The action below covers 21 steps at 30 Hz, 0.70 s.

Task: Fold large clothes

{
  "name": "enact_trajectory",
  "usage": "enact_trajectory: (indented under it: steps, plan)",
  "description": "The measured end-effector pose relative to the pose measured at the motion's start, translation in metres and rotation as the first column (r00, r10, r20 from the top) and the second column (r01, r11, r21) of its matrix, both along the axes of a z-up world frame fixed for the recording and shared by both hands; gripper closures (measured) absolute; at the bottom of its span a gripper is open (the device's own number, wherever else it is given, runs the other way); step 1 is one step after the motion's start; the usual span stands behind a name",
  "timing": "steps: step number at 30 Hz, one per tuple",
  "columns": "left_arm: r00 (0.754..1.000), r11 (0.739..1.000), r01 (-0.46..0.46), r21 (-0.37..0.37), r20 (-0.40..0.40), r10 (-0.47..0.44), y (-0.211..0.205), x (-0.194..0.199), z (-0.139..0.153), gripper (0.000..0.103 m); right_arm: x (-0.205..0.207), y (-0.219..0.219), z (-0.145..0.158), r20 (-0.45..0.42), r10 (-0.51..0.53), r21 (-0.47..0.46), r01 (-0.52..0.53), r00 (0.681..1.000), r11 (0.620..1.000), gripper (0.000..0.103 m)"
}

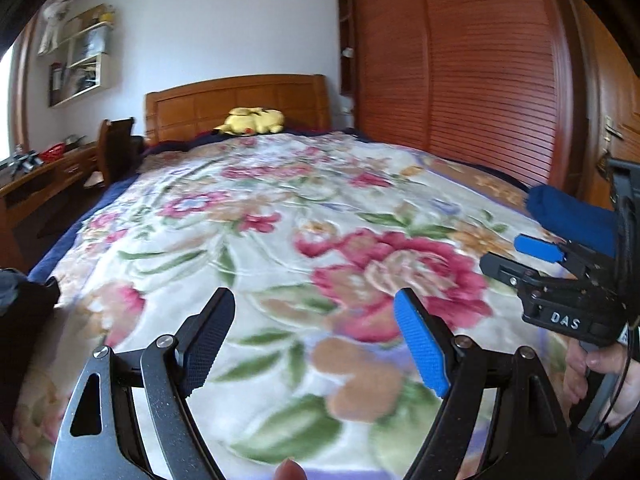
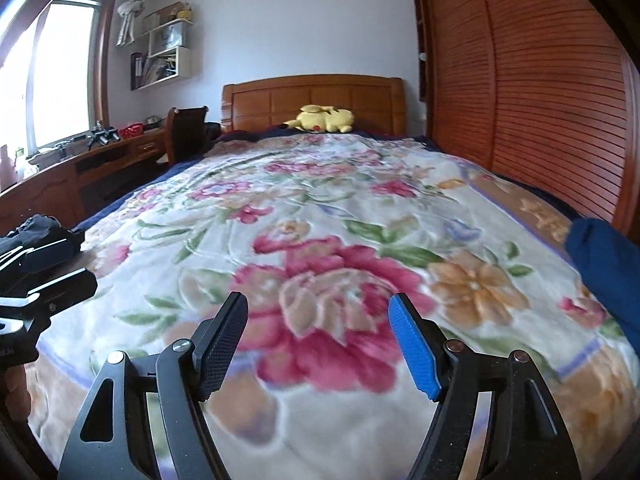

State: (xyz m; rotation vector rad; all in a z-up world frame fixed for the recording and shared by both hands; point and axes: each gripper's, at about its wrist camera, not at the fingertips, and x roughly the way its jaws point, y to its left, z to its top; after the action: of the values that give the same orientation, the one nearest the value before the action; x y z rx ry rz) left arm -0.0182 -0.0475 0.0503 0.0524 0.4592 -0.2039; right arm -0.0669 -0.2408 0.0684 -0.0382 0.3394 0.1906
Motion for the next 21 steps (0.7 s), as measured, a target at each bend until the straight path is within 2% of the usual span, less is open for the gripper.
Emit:
enact_trajectory:
  steps: [5,10,21]
  plan:
    - [0.997,0.997,-0.071,-0.015,0.029,0.072,0.033,0.014,0.001,0.02,0.025,0.026,-0.01,0.024,0.052,-0.011,-0.052,0.998,0.999,0.028]
    - [0.989,0.988,-0.136,-0.067,0.044,0.139,0.064,0.025,-0.001,0.02,0.044,0.042,-0.02,0.062,0.072,-0.019,-0.071,0.995,0.997,0.028]
    - [0.985,0.985,-0.168,-0.047,0.022,0.169,0.077,0.029,-0.017,0.02,0.06,0.055,-0.033,0.116,0.099,-0.025,-0.096,0.988,0.995,0.028]
